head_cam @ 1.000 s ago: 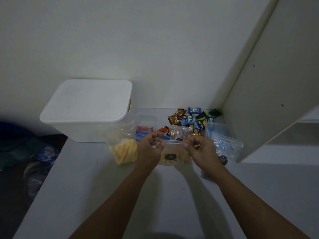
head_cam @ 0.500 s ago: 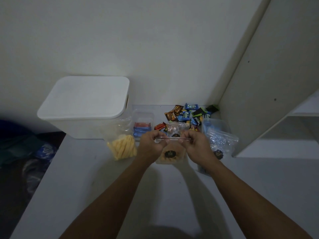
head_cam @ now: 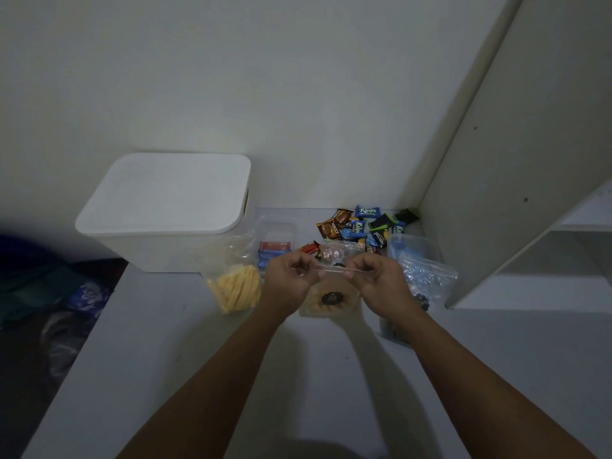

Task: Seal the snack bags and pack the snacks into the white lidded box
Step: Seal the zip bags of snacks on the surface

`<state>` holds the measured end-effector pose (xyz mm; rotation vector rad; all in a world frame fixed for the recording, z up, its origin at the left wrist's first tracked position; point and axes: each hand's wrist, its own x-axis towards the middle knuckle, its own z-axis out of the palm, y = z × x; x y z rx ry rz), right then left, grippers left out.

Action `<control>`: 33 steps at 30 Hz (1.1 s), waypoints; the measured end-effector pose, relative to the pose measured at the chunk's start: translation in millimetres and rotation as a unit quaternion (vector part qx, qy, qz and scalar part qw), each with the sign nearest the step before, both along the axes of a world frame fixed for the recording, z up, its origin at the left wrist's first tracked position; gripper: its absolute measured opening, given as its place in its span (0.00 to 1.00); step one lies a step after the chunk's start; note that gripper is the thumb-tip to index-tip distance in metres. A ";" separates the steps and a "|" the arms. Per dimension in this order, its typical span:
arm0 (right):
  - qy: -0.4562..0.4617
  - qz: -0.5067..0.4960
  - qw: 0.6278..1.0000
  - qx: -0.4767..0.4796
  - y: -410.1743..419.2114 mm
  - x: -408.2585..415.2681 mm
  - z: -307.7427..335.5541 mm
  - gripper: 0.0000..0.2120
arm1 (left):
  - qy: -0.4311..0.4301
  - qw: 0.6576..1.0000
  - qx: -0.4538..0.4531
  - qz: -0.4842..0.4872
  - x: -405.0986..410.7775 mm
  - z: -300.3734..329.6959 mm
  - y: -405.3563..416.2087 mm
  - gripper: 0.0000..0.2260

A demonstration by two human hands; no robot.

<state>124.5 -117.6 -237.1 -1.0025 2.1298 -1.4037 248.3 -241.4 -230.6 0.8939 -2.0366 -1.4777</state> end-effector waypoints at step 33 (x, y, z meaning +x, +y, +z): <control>0.008 -0.046 0.998 0.044 8.4 -13.8 19.9 0.14 | 0.007 0.992 0.109 0.064 -0.8 4.1 -13.7 0.04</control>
